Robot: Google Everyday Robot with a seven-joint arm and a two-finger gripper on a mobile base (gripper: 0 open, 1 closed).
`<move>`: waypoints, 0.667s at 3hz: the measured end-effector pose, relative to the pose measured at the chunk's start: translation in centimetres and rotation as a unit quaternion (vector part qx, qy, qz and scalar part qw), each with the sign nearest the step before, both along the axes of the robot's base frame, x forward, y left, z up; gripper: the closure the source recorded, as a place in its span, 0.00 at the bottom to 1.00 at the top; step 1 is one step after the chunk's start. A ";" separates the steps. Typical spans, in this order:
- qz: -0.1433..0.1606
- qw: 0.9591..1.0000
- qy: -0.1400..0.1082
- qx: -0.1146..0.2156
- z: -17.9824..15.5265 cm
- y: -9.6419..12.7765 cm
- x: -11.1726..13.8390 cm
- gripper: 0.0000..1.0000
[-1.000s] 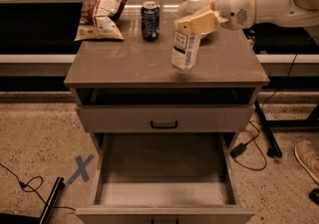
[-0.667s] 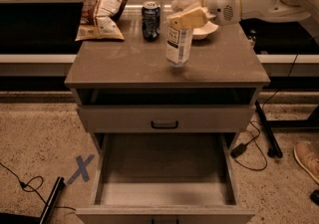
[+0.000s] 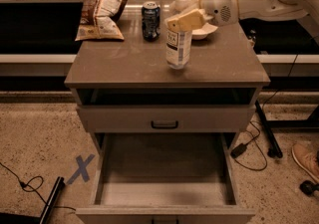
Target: Pick blue plastic bottle from middle drawer and place on counter
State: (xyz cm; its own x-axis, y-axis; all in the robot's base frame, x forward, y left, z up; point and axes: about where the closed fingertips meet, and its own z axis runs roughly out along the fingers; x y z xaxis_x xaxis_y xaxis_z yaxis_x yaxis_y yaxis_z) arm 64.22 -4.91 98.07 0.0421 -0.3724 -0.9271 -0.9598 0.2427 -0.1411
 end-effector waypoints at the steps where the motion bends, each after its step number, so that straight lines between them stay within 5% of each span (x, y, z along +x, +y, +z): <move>1: -0.004 1.000 0.013 -0.014 -0.9 0.6 0.7 1.00; 2: -0.013 0.999 0.039 0.012 -2.0 0.6 1.3 0.81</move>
Offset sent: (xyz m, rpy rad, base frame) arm 0.0215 -0.0018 -0.0301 0.1029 0.1397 -0.0615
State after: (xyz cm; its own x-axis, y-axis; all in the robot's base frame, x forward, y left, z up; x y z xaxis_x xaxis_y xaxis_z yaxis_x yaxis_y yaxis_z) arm 65.56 -4.30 96.07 -0.0392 -0.3500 -0.9359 -0.9609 0.2701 -0.0608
